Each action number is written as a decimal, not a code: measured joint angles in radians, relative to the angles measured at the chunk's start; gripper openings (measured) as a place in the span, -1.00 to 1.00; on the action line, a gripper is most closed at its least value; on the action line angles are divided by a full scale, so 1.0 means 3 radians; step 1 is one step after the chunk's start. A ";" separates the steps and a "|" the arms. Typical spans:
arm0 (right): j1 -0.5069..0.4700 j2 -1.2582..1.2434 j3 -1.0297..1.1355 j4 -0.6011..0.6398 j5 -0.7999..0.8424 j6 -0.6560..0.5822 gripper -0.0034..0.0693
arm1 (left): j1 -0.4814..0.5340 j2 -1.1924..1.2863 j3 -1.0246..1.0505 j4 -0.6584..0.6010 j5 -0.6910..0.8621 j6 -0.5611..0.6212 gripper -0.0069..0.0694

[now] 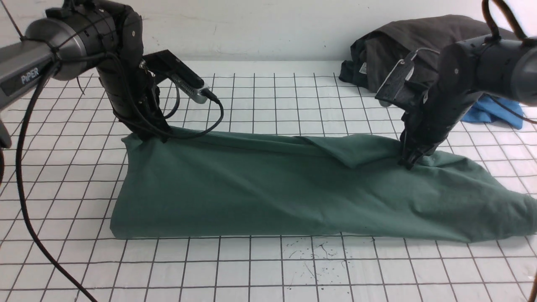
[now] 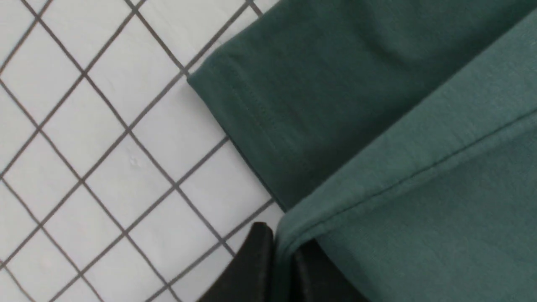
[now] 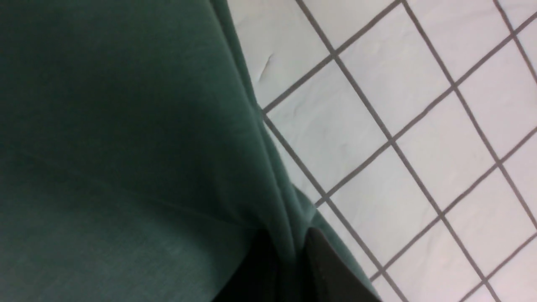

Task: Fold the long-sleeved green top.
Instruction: Use both arms to drag the lower edge of the fabric forward and fold it over the upper edge, then use the right arm to clamp the right edge of the fabric

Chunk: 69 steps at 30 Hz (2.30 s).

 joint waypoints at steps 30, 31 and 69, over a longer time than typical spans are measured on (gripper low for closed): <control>-0.0025 -0.0172 -0.0080 0.0179 0.0171 0.1065 -0.05 | 0.0202 0.0004 0.0000 -0.0005 -0.0430 -0.0646 0.19; 0.0010 -0.0178 -0.0080 0.0323 0.0268 0.0959 -0.09 | 0.0194 -0.0045 0.0000 -0.0042 -0.0423 -0.0648 0.18; -0.0398 -0.0900 -0.0072 0.0017 0.0314 0.1994 -0.94 | -0.0074 -0.0278 -0.0003 -0.0813 0.0246 -0.0024 -0.84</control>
